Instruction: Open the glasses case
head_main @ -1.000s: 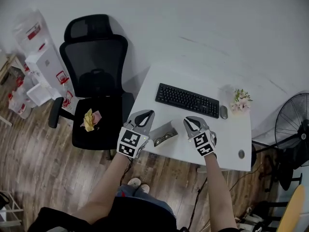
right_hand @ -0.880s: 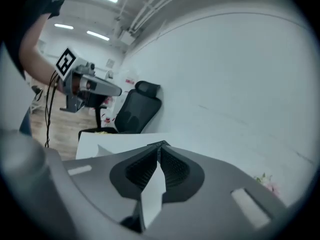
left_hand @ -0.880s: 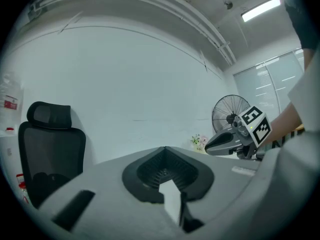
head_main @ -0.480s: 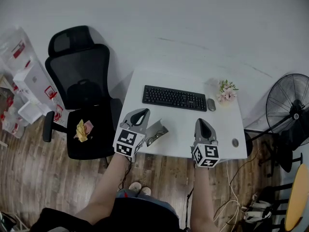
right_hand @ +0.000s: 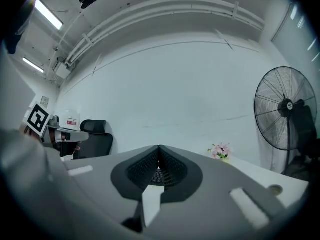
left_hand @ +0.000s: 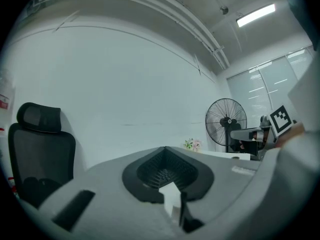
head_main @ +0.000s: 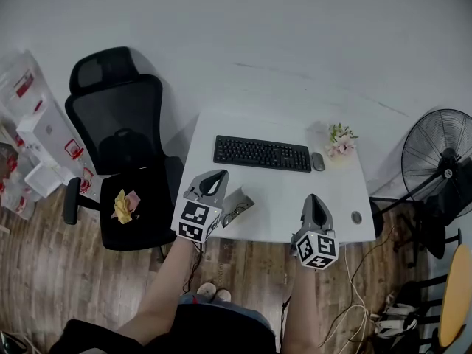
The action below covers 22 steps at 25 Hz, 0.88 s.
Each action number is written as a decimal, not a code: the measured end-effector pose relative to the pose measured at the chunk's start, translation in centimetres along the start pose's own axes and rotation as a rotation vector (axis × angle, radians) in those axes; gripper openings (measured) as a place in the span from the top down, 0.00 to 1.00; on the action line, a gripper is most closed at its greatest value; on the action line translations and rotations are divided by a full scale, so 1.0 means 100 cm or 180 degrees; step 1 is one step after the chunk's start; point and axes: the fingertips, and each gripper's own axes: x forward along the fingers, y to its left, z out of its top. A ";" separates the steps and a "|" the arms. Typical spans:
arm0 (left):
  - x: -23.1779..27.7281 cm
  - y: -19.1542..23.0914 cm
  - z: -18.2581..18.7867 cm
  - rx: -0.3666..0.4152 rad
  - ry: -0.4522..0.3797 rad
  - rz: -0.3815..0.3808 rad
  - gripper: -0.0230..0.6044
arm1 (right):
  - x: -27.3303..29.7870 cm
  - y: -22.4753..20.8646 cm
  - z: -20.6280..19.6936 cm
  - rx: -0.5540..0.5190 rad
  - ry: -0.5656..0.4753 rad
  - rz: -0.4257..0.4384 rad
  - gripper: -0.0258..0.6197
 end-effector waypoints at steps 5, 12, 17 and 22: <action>0.002 -0.002 0.001 -0.0002 -0.0016 -0.0025 0.95 | -0.005 -0.002 -0.005 0.0068 0.0040 -0.0031 0.94; 0.002 -0.006 0.002 -0.0005 -0.0009 -0.0047 0.95 | -0.011 -0.003 -0.005 0.0082 0.0056 -0.0064 0.94; 0.003 -0.007 0.002 0.0001 -0.0007 -0.0053 0.95 | -0.011 0.001 -0.008 0.0081 0.0065 -0.0036 0.94; 0.003 -0.007 0.002 0.0003 -0.0005 -0.0045 0.95 | -0.009 0.003 -0.007 0.0059 0.0076 -0.0013 0.94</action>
